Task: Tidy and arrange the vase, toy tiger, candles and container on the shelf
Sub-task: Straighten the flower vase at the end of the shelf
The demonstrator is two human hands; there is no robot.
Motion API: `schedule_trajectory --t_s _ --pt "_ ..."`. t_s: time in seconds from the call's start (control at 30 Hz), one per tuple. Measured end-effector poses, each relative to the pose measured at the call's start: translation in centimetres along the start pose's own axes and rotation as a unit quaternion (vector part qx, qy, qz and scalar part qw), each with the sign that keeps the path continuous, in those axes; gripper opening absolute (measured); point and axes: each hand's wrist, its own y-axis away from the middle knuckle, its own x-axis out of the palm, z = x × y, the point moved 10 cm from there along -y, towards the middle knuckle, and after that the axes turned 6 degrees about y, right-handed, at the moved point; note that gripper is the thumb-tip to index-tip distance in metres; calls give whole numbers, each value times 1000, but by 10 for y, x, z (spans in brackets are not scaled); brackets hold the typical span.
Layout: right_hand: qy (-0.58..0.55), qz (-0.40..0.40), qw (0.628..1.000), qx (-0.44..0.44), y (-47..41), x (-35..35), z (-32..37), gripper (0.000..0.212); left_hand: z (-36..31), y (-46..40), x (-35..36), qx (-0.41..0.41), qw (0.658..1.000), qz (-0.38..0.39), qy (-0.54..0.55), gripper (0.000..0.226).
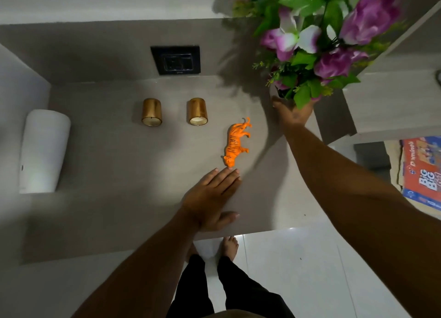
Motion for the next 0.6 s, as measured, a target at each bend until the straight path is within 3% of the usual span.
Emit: schedule_trajectory --t_s 0.43,0.53,0.6 --pt "24 12 999 22 -28 12 -13 102 0 1 0 5 1000 -9 -3 89" --pt "81 16 997 -6 -13 5 -4 111 -1 -1 -1 4 1000 -4 -10 89" --pt "188 15 980 -59 8 -6 -1 106 -2 -1 -1 2 1000 0 -14 89"
